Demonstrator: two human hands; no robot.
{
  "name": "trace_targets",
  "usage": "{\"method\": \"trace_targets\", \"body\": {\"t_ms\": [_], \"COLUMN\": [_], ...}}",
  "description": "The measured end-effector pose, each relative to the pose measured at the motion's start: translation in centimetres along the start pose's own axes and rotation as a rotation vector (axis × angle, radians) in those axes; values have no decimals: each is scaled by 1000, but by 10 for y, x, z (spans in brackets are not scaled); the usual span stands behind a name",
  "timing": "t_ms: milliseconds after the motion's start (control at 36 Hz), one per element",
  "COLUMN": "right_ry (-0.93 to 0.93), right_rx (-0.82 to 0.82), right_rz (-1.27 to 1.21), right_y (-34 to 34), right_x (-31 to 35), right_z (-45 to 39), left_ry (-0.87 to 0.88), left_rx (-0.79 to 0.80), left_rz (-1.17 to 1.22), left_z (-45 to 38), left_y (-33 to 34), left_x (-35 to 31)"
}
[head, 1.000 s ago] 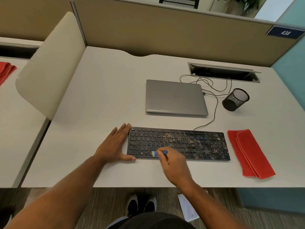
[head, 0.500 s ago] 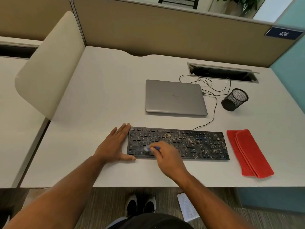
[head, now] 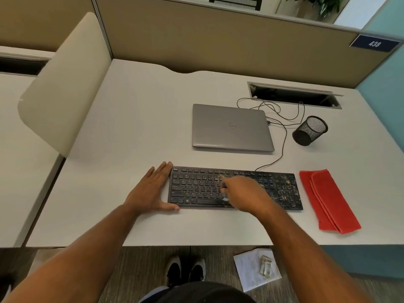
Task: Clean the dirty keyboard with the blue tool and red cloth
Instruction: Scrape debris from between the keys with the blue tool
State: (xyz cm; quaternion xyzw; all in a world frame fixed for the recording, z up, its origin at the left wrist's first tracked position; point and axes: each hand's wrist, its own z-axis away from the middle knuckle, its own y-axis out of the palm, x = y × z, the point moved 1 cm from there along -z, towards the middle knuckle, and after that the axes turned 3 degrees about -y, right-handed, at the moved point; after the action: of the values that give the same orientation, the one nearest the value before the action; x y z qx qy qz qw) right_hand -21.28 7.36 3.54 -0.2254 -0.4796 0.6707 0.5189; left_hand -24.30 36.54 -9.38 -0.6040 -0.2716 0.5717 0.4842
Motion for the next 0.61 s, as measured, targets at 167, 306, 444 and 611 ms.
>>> {"method": "trace_targets", "body": {"t_ms": [167,306,444,611], "right_ry": [-76,33,92,89], "right_rx": [-83,-175,-86,-211], "right_rz": [-400,-383,-582,-662], "right_y": [3,24,33,32], "right_x": [38,52,41,28], "right_z": [-6,-12,-12,-8], "left_ry": [-5,-4,-4,-4], "left_rx": [7,1,1,3], "left_rz": [-1,7,4,29], "left_z": [0,0,0,0], "left_y": [-1,-1,-1,-2], "left_x": [-1,-1,-1,-1]}}
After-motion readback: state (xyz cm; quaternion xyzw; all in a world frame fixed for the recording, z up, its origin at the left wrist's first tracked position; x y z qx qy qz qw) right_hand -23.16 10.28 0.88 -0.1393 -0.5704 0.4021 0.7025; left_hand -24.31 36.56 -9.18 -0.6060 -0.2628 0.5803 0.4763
